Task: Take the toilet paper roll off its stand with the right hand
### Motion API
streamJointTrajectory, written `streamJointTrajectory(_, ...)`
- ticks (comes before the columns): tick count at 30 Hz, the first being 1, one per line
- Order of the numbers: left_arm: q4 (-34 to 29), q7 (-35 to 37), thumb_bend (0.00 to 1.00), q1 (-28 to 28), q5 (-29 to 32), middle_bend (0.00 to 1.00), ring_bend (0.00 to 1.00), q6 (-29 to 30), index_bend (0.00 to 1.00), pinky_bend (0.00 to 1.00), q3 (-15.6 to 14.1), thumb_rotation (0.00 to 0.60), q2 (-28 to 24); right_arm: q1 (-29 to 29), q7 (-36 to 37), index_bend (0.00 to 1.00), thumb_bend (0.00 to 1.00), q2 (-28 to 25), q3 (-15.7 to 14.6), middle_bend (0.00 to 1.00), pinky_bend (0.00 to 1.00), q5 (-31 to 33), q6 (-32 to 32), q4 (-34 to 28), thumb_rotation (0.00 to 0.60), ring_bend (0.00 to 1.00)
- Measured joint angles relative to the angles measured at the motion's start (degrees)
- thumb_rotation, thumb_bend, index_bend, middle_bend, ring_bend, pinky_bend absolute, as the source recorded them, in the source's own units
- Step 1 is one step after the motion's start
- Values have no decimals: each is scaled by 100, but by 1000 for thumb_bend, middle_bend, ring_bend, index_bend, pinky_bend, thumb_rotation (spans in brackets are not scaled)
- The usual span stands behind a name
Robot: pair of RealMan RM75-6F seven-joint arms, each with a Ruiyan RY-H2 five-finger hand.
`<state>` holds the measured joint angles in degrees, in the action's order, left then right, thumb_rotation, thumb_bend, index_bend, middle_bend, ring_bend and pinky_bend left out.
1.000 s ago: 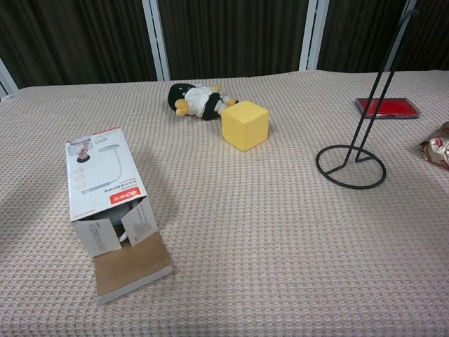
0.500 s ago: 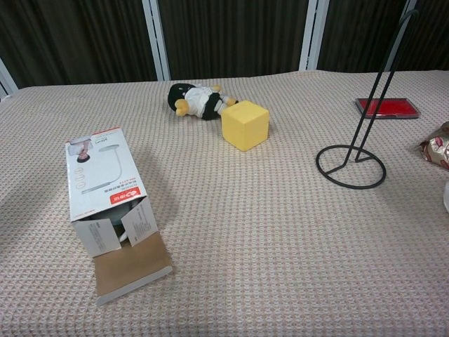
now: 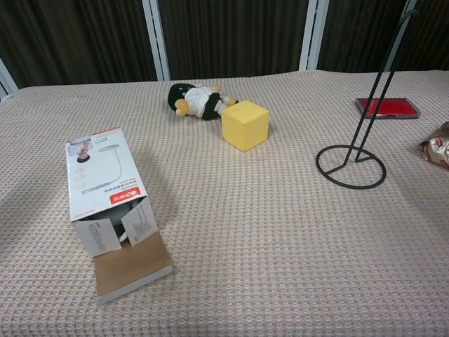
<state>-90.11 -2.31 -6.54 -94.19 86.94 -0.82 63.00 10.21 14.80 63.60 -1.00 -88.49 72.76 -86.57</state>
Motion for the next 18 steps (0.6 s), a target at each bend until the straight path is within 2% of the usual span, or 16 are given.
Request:
streamJointTrajectory(5, 6, -28, 440, 8, -11, 211, 212, 17, 266, 324, -4, 600, 10, -240, 27, 9, 147, -33, 109, 11, 90, -169, 901, -90, 600, 27)
streamJointTrajectory(9, 27, -56, 439, 19, -24, 212, 212, 56, 267, 324, 2, 600, 33, -519, -431, 25, 146, -36, 280, 11, 92, -108, 1609, -154, 600, 27)
streamJointTrajectory(14, 39, -84, 440, 9, -21, 211, 212, 48, 266, 324, 16, 600, 53, -785, -788, 0, 146, 6, 550, 11, 103, 353, 1935, -196, 600, 26)
streamJointTrajectory(18, 31, -86, 440, 21, -2, 211, 212, 71, 266, 324, 24, 600, 53, -880, -796, 0, 147, -20, 595, 11, 106, 633, 1772, -196, 600, 26)
